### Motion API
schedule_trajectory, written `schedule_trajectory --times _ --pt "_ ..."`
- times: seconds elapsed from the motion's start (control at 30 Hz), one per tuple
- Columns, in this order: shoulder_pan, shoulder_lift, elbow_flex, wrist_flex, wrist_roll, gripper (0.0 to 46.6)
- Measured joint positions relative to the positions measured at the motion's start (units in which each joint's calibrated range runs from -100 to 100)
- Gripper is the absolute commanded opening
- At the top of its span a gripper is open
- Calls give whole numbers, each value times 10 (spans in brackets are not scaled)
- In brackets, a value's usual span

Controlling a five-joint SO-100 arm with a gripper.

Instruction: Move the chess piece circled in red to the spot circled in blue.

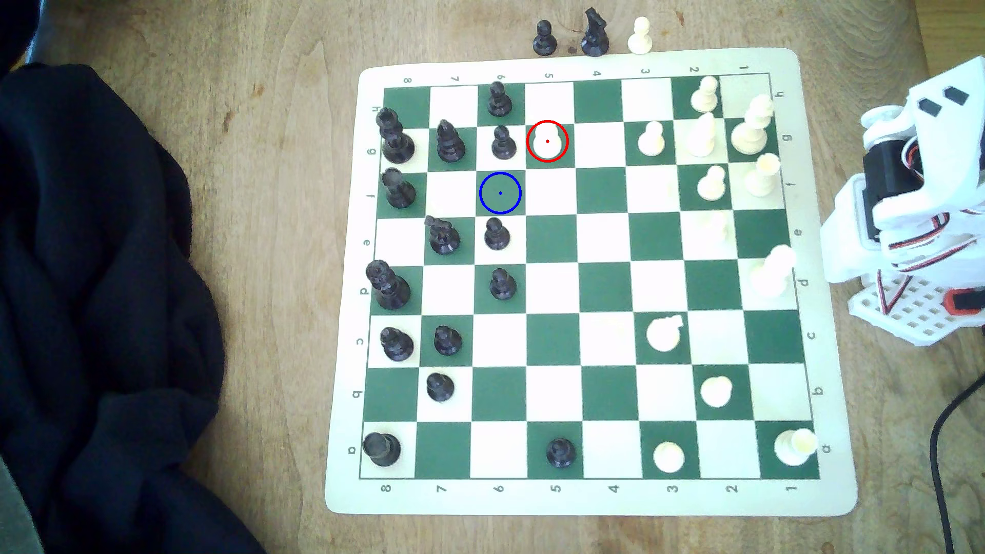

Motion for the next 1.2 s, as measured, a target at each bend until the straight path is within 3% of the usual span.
schedule_trajectory --times 0.07,0.2,0.43,0.93,1.2 --pt "0 0 0 1 0 2" --pt "59 2 0 48 0 2" --pt "114 2 -4 291 0 2" --pt "212 28 -146 1031 0 3" --pt "211 190 -306 1336 -73 10"
